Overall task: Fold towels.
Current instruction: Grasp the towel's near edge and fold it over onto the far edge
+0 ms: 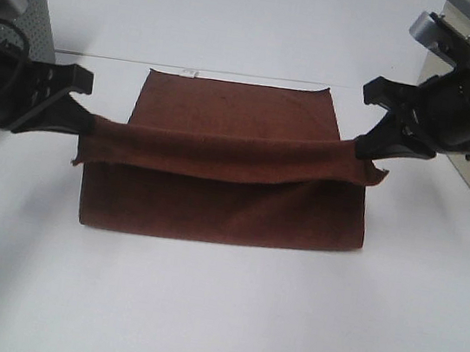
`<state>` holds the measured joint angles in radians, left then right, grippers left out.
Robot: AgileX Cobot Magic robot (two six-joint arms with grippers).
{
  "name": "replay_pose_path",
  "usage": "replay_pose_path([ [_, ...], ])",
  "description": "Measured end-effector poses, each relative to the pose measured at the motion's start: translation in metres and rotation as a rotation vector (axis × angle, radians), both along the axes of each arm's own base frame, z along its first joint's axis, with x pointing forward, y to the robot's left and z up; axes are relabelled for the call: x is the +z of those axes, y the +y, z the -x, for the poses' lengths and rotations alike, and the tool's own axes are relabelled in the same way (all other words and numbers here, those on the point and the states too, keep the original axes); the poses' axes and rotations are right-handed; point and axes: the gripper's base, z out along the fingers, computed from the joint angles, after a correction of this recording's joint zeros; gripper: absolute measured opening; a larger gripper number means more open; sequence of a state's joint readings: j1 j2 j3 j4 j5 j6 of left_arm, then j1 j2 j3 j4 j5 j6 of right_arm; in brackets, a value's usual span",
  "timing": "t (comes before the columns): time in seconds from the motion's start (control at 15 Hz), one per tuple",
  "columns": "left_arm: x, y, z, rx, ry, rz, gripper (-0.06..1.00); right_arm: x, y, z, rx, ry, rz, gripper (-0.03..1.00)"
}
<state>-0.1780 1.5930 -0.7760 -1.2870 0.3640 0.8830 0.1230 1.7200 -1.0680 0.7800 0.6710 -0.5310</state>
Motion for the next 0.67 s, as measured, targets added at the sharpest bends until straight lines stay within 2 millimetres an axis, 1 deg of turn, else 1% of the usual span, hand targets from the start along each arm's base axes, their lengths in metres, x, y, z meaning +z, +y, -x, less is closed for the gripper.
replay_pose_path([
  [0.13, 0.001, -0.005, -0.039, 0.02, -0.04, -0.01, 0.0, 0.0, 0.002, -0.035, -0.002, -0.025, 0.032, 0.0],
  [0.27, -0.009, -0.012, -0.078, 0.02, -0.052, -0.008, 0.0, -0.002, 0.003, -0.073, -0.016, -0.053, 0.063, 0.0],
  [0.33, -0.009, -0.012, -0.078, 0.02, -0.052, -0.008, 0.0, -0.002, 0.003, -0.073, -0.016, -0.053, 0.063, 0.0],
  [0.4, -0.014, -0.017, -0.109, 0.02, -0.082, -0.005, 0.0, -0.004, 0.004, -0.09, -0.025, -0.07, 0.072, 0.0],
  [0.47, -0.02, -0.02, -0.126, 0.021, -0.097, -0.01, 0.0, -0.005, 0.006, -0.118, -0.034, -0.109, 0.08, 0.0],
  [0.53, -0.023, -0.022, -0.145, 0.028, -0.126, -0.023, 0.0, -0.01, 0.008, -0.135, -0.039, -0.128, 0.088, 0.0],
  [0.67, -0.028, -0.025, -0.174, 0.05, -0.18, -0.03, 0.0, -0.014, 0.01, -0.164, -0.04, -0.186, 0.099, 0.0],
])
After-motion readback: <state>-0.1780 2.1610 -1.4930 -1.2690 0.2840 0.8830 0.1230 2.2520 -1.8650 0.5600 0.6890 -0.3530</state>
